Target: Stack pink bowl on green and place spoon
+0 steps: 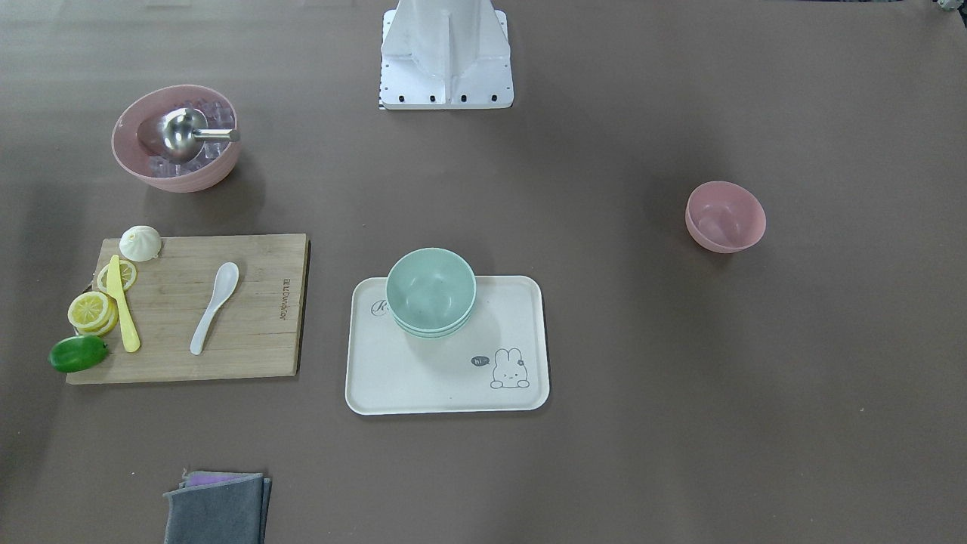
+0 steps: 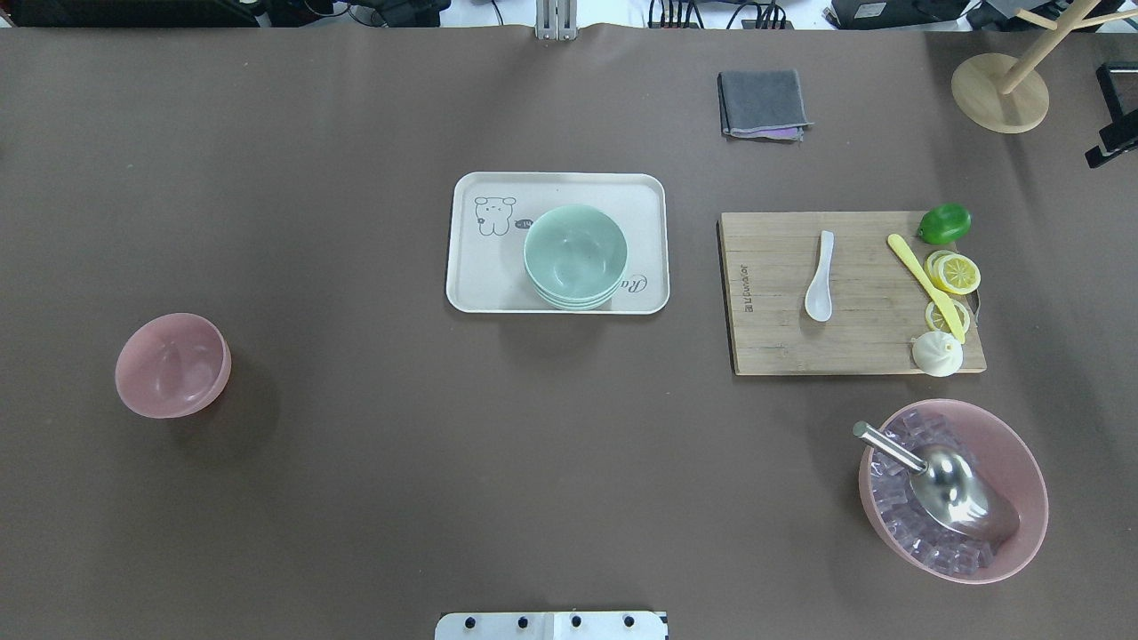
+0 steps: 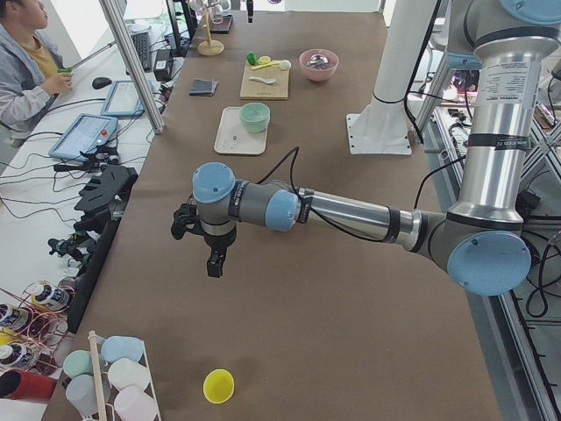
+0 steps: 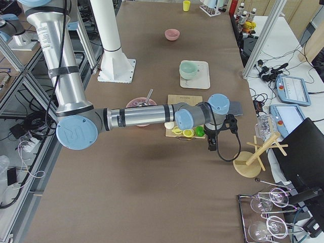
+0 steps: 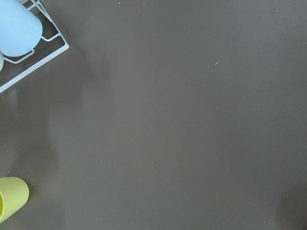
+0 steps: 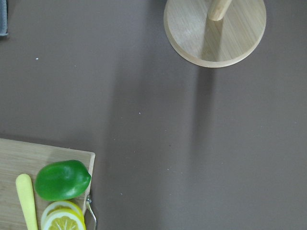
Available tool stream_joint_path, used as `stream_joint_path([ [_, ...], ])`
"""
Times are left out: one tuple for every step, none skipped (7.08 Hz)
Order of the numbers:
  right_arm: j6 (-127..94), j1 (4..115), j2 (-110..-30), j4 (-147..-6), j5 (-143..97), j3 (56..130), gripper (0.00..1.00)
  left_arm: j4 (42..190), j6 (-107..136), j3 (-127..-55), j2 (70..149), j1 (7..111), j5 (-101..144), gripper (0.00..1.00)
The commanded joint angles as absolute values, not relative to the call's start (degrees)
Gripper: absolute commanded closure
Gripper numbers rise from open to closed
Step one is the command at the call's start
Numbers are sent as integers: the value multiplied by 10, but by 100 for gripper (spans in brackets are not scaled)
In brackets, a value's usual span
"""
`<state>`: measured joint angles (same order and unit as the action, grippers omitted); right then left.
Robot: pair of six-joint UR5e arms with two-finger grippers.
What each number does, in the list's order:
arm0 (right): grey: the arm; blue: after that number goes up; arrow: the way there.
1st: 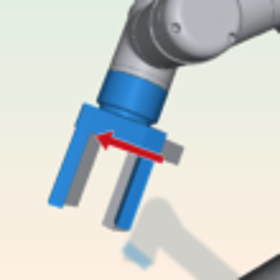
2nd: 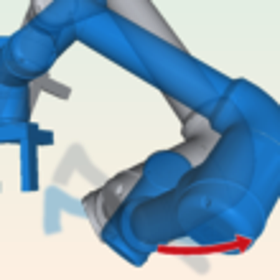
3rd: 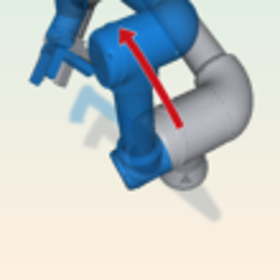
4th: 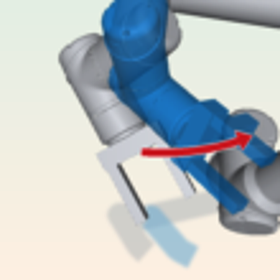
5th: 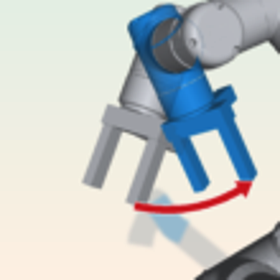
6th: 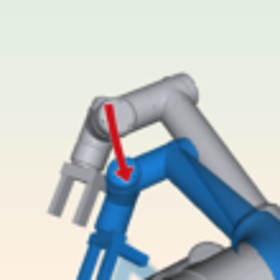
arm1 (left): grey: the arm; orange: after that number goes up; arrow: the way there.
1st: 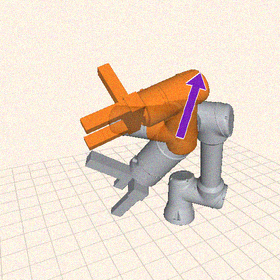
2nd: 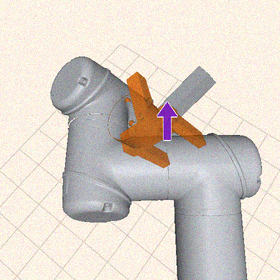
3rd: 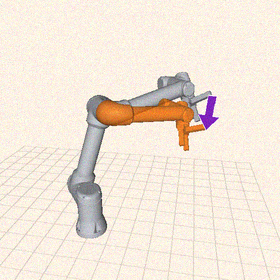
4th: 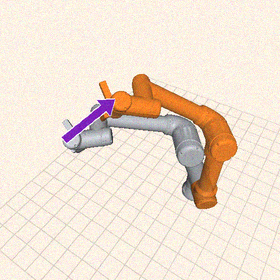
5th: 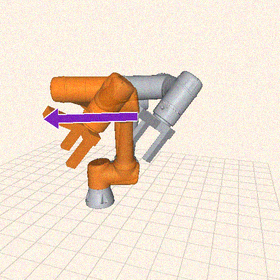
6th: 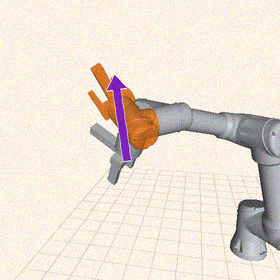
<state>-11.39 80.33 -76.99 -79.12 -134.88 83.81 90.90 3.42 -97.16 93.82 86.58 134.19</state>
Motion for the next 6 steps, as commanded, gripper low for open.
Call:
stream_joint_path([
  [-116,801,-770,-790,-1349,838,0,939,26,-980,934,860,1345,2],
  [-117,797,-771,-790,-1348,838,0,940,32,-999,918,858,1346,2],
  [-132,790,-769,-789,-1347,838,0,941,30,-1012,903,857,1346,2],
  [-134,787,-769,-789,-1346,837,0,941,29,-1021,893,855,1345,2],
  [-134,785,-769,-789,-1346,838,0,946,41,-1020,889,853,1345,3],
  [-134,784,-769,-789,-1347,838,0,948,43,-1021,894,853,1344,4],
])
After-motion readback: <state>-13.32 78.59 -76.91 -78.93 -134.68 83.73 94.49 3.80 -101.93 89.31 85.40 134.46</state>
